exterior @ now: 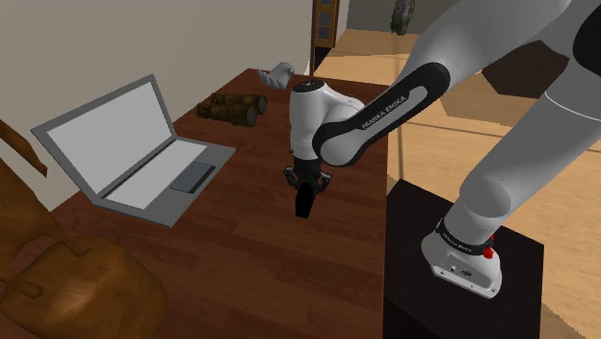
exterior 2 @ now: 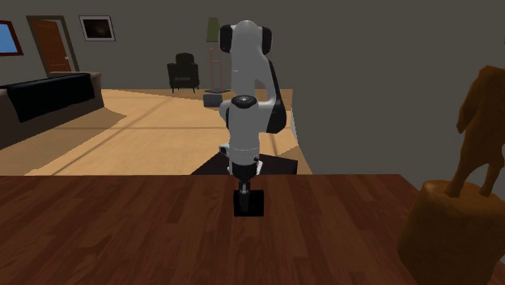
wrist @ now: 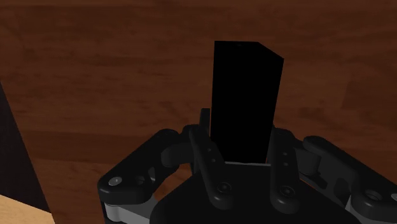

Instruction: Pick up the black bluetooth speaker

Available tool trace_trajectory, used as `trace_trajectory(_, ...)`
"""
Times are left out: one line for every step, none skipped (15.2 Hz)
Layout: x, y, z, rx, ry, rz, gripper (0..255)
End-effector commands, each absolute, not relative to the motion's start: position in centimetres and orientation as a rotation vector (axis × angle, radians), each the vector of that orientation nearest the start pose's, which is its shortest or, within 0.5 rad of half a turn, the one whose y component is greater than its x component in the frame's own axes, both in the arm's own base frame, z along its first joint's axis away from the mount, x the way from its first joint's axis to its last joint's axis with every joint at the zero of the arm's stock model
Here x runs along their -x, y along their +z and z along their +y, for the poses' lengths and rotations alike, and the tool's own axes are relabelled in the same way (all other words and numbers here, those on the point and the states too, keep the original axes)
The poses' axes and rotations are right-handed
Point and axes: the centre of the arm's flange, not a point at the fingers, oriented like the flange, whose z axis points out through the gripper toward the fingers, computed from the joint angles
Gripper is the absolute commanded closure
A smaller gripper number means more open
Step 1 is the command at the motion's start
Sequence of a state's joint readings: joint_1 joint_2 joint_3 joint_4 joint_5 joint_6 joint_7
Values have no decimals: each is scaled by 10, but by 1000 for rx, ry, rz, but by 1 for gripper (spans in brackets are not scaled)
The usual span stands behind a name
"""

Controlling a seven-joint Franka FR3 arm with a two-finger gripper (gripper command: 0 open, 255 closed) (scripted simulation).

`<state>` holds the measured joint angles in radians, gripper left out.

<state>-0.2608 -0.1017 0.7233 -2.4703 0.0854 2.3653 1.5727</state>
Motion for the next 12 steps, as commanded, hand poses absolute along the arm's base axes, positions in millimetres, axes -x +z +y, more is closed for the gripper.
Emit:
trace_trajectory(-416,319,206,2637,12,1757,255)
trace_trajectory(-416,319,206,2637,12,1757,255)
trace_trajectory(-416,319,206,2637,12,1757,255)
trace_trajectory(-416,319,206,2637,12,1757,255)
trace_trajectory(-416,319,206,2637,12,1757,255)
trace_trajectory(-416,319,206,2637,12,1758,255)
trace_trajectory(-416,324,206,2637,12,1758,255)
trace_trajectory(-416,330,206,2637,12,1758,255)
trace_trajectory(-416,335,206,2637,12,1758,255)
trace_trajectory(-416,340,206,2637,12,1758,255)
trace_trajectory(-416,346,206,2637,12,1758,255)
trace_trajectory(-416,351,206,2637,12,1758,255)
